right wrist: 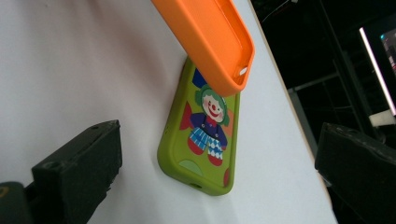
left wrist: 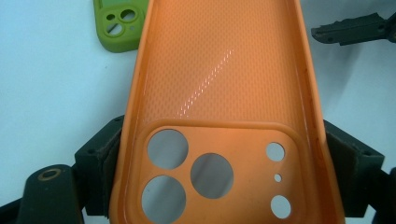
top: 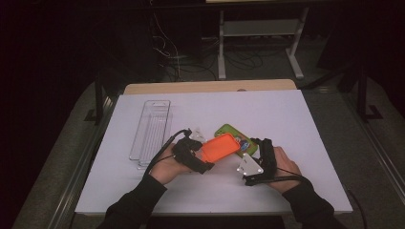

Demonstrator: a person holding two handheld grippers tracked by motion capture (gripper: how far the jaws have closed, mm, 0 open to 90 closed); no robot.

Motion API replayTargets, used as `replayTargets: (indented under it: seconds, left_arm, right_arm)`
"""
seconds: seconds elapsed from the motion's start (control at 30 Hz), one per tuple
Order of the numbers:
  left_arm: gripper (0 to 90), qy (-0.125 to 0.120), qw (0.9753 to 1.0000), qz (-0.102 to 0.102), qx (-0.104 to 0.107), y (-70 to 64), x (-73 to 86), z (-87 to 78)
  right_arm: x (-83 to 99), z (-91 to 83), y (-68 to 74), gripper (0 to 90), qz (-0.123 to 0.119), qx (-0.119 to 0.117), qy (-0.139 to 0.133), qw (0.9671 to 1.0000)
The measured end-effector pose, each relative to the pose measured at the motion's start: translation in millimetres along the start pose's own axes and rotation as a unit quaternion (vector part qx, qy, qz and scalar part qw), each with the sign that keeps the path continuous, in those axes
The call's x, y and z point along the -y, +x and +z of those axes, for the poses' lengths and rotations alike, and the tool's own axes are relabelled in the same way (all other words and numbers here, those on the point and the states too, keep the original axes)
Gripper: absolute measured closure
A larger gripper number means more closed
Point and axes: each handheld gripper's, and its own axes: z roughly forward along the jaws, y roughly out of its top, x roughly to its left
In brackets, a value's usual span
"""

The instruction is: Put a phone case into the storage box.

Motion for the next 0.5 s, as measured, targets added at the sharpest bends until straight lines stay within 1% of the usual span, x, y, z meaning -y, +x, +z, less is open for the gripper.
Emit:
replayTargets:
  seconds: [0.03,0.07,0.1,0.13,0.17,0.2,0.23,0.27,0.3,0.4,0.47,0.5]
  left_arm:
    - [16.0,-0.002,1.0000,-0.005,0.001,-0.7,0.2,0.3]
    - [16.0,-0.002,1.0000,-0.005,0.001,-0.7,0.2,0.3]
    - [16.0,-0.002,1.0000,-0.008,0.001,-0.9,0.2,0.6]
    - [16.0,-0.002,1.0000,-0.008,0.001,-0.9,0.2,0.6]
    - [16.0,0.001,0.9999,-0.012,0.002,-1.2,0.7,0.5]
    - [16.0,0.005,0.9999,-0.009,0.003,-0.5,0.8,0.1]
    - [16.0,0.004,0.9999,-0.010,0.003,-0.6,0.8,0.1]
    - [16.0,0.000,0.9999,-0.015,0.002,-1.2,0.8,0.6]
    - [16.0,0.006,0.9999,-0.009,0.003,-0.1,0.7,-0.2]
    - [16.0,0.009,0.9999,-0.008,0.007,0.4,0.3,-1.2]
    - [16.0,0.007,0.9999,-0.007,0.007,0.2,0.1,-1.3]
    - [16.0,0.003,0.9999,-0.009,0.006,-0.4,-0.2,-1.2]
  right_arm:
    - [-0.3,-0.1,0.5,0.2,-0.006,0.003,0.000,1.0000]
    - [-0.3,-0.1,0.5,0.2,-0.006,0.003,0.000,1.0000]
    - [-0.7,-0.3,2.1,0.2,-0.029,0.016,-0.003,0.9994]
    - [-1.3,-0.4,2.4,0.1,-0.039,0.021,-0.004,0.9990]
    - [-1.3,-0.4,2.1,0.2,-0.061,0.025,-0.003,0.9978]
    - [-2.2,-0.5,3.0,0.1,-0.068,0.034,-0.004,0.9971]
    - [-3.6,-1.3,6.0,0.1,-0.061,0.040,-0.001,0.9973]
    - [-4.1,-0.8,6.1,0.1,-0.077,0.045,-0.004,0.9960]
    - [-4.9,-0.9,5.9,0.2,-0.094,0.046,-0.003,0.9945]
    - [-7.7,-0.2,8.8,0.2,-0.113,0.060,-0.007,0.9917]
    - [-8.7,0.3,10.2,0.2,-0.110,0.064,-0.012,0.9918]
    - [-9.8,0.8,10.8,0.2,-0.113,0.069,-0.015,0.9911]
